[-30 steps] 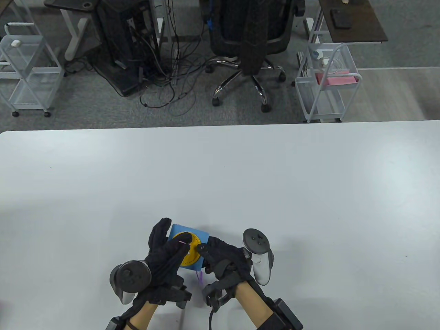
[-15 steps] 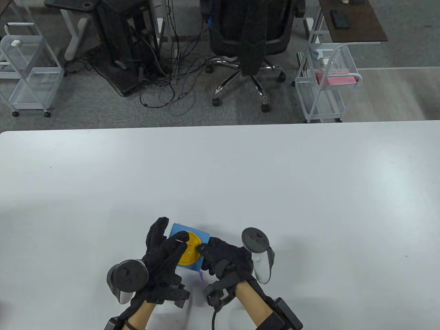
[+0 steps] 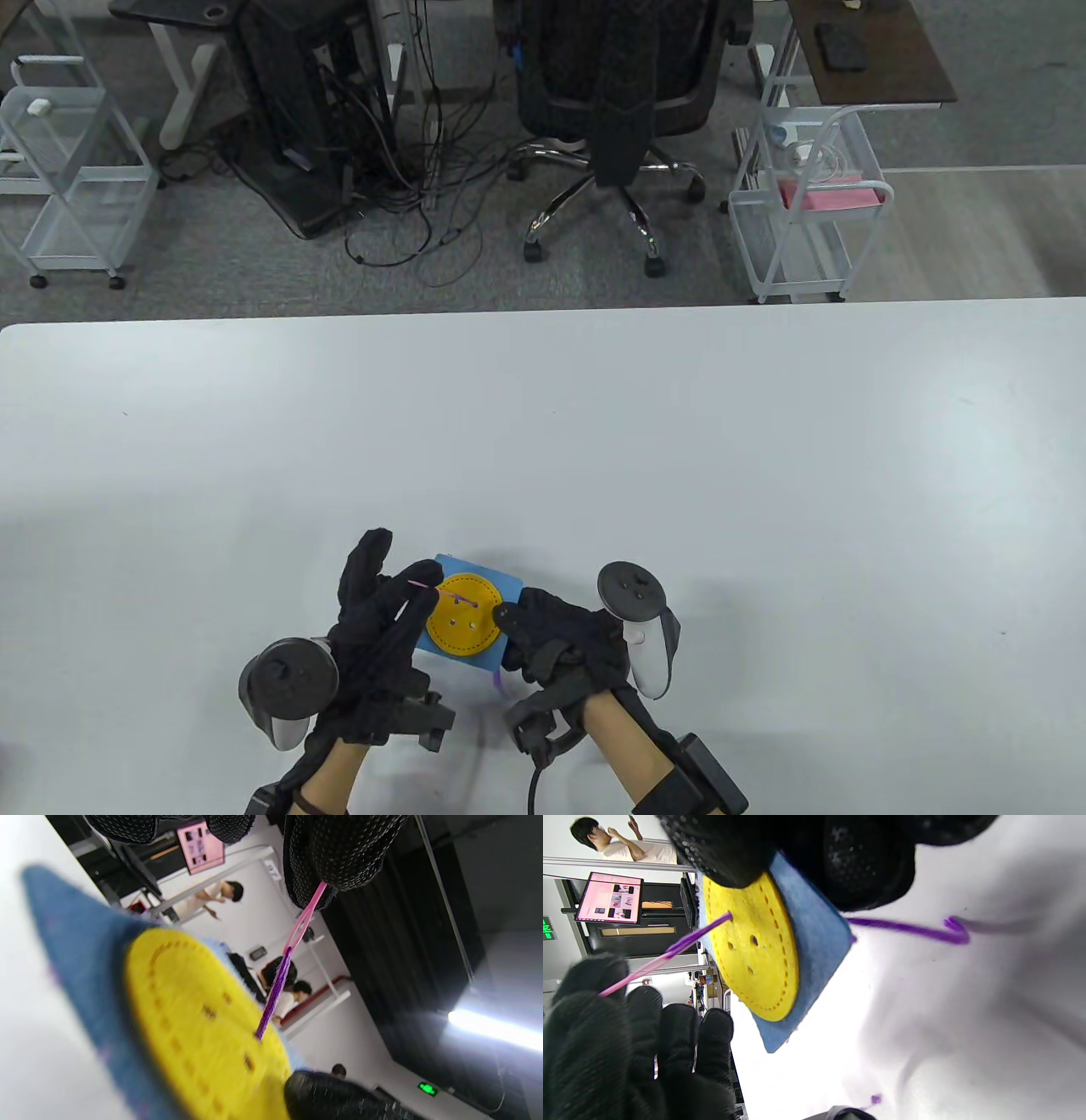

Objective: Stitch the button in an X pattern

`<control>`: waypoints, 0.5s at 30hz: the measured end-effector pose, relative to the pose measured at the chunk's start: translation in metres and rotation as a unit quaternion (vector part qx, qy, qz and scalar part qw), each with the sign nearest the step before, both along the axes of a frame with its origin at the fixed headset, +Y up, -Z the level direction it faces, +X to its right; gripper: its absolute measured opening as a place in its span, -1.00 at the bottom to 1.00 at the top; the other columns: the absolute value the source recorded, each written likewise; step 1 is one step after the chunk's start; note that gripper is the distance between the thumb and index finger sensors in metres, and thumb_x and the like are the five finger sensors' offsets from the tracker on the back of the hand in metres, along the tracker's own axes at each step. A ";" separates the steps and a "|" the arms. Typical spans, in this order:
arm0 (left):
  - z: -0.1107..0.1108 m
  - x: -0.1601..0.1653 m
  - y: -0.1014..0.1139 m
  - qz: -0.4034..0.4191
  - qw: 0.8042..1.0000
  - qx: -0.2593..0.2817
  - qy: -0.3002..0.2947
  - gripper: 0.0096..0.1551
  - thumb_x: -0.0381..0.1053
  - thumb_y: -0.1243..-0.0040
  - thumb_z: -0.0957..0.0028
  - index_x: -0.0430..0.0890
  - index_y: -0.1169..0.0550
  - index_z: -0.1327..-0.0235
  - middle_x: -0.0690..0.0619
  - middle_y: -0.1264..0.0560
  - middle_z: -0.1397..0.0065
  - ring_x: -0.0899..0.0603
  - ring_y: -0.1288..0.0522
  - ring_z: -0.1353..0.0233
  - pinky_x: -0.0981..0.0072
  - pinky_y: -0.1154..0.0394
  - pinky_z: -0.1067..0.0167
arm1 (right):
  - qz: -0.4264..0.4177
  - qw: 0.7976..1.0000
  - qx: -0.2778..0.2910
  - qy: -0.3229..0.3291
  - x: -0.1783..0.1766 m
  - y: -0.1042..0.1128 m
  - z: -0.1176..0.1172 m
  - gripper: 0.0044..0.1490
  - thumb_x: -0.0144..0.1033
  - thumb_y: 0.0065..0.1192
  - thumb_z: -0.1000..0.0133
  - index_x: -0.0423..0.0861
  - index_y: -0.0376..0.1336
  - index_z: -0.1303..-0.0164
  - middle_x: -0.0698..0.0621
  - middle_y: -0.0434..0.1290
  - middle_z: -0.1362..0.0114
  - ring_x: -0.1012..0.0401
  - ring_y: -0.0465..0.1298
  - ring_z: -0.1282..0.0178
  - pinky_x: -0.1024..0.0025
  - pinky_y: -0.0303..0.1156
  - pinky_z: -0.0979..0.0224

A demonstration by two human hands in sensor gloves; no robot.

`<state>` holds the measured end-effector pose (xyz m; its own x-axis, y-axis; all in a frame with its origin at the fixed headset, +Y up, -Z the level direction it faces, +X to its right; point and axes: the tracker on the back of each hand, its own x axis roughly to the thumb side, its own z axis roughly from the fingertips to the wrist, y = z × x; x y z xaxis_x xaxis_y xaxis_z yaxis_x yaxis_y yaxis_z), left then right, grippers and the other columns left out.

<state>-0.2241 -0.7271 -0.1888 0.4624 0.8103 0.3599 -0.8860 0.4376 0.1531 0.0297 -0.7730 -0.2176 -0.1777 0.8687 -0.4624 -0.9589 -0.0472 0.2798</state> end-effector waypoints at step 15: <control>-0.005 -0.025 0.007 0.077 0.996 0.017 -0.039 -0.61 -0.11 0.06 -0.32 -0.11 -0.39 -0.38 -0.45 -0.50 -0.38 -0.41 -0.70 -0.11 0.03 -0.70 0.09 | -0.003 1.000 -0.001 0.003 0.000 -0.001 0.000 -0.48 -0.21 0.21 -0.17 -0.16 0.31 -0.29 -0.15 0.52 -0.14 0.03 0.54 0.08 0.14 0.45 0.01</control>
<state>-0.2487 -0.7199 -0.1937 0.3026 0.8568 0.4175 -0.9522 0.2909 0.0933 0.0301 -0.7736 -0.2175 -0.1747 0.8684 -0.4640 -0.9577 -0.0404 0.2849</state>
